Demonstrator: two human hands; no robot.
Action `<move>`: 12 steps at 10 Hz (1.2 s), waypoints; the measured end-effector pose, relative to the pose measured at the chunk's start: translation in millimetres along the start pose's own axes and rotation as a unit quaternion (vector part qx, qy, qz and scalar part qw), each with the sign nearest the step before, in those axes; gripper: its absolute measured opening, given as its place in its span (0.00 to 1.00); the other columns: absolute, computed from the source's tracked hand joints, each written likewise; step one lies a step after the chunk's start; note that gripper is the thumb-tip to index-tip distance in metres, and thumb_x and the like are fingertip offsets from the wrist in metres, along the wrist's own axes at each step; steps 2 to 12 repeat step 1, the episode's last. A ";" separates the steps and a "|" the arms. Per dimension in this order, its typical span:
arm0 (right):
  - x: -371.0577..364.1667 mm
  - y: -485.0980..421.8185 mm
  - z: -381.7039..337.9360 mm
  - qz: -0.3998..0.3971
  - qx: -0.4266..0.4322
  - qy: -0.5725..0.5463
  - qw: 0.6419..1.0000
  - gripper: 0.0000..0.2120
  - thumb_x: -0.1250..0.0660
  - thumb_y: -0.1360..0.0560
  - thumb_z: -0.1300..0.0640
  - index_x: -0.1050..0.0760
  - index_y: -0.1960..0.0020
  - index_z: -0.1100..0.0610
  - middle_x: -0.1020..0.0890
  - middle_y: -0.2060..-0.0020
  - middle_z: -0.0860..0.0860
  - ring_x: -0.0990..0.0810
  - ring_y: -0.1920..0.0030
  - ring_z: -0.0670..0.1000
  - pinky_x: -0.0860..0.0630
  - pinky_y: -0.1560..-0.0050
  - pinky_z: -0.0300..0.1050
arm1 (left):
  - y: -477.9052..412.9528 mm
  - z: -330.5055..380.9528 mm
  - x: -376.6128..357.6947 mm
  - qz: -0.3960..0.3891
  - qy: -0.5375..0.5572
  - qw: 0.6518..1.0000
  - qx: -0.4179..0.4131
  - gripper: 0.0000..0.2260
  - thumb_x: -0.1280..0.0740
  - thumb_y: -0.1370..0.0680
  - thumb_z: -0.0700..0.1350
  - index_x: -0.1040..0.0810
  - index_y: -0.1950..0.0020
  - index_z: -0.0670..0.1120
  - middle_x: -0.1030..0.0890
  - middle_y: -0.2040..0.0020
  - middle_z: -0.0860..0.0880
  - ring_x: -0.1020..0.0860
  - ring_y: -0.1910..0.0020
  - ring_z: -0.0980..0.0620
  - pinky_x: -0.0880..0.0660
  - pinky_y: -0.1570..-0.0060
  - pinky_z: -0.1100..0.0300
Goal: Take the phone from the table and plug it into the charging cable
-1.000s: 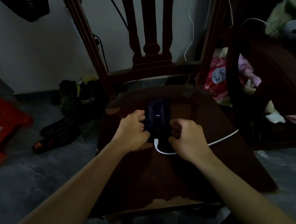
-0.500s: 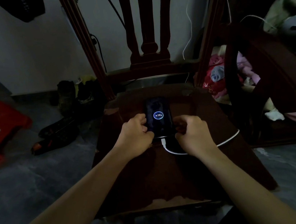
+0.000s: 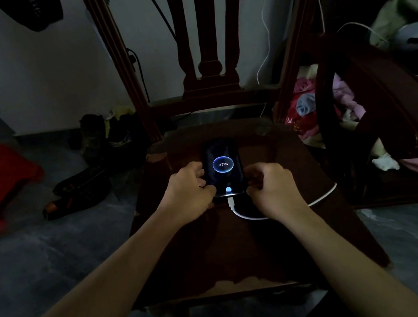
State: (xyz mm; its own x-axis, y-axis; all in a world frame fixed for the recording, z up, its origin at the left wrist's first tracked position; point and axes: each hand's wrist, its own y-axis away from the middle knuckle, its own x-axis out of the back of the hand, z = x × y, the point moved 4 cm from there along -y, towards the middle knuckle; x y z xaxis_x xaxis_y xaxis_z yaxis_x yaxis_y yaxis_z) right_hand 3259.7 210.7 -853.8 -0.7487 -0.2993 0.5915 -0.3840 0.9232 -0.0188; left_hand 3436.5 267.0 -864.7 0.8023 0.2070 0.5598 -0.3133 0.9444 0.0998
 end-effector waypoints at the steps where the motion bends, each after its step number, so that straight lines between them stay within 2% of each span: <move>1: 2.6 -0.3 -1.5 0.013 0.001 0.007 1.000 0.17 0.32 0.28 0.68 0.20 0.42 0.57 0.18 0.55 0.46 0.24 0.60 0.37 0.34 0.62 0.16 | -1.5 1.6 9.9 0.020 0.002 1.000 0.004 0.28 0.32 0.24 0.46 0.36 0.25 0.46 0.26 0.30 0.48 0.25 0.45 0.60 0.28 0.62 0.73; 12: 2.6 -0.3 -1.5 0.013 0.001 0.007 1.000 0.17 0.32 0.28 0.68 0.20 0.42 0.57 0.18 0.55 0.46 0.24 0.60 0.37 0.34 0.62 0.16 | -1.5 1.6 9.9 0.020 0.002 1.000 0.004 0.28 0.32 0.24 0.46 0.36 0.25 0.46 0.26 0.30 0.48 0.25 0.45 0.60 0.28 0.62 0.73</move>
